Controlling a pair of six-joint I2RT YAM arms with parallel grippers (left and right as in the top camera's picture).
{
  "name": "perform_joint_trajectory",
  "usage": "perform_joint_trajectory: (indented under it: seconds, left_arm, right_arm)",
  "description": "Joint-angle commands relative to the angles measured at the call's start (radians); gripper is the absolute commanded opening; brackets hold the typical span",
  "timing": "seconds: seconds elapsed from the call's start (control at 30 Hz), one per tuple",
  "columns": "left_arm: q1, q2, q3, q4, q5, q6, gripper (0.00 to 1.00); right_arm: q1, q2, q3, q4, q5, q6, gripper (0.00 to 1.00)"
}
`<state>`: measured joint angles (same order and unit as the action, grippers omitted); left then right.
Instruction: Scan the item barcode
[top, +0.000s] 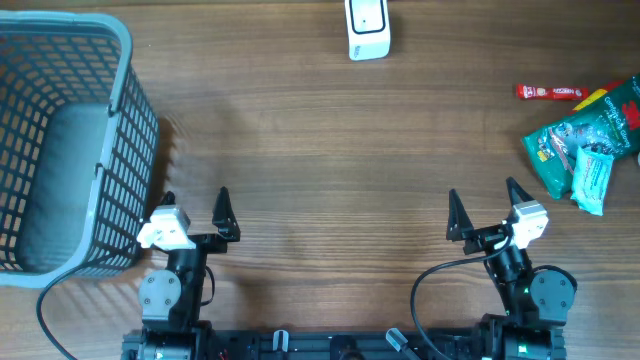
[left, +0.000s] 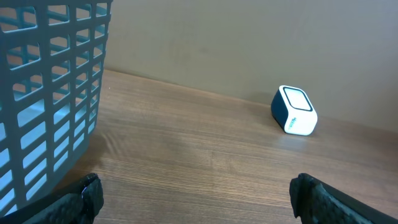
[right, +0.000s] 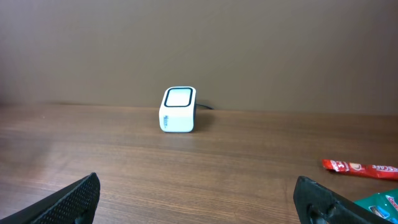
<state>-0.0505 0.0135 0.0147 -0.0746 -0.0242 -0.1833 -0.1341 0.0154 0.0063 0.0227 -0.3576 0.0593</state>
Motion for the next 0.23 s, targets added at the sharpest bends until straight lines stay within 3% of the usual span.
perform_joint_trajectory:
  seconds: [0.0,0.2]
  left_arm:
    - [0.001,-0.008,-0.008,0.002,0.016,0.023,1.00]
    - [0.001,-0.008,-0.008,0.002,0.016,0.023,1.00]
  right_arm:
    - [0.004,-0.011,-0.001,0.006,0.010,-0.006,1.00]
    - [0.004,-0.011,-0.001,0.006,0.010,-0.006,1.00]
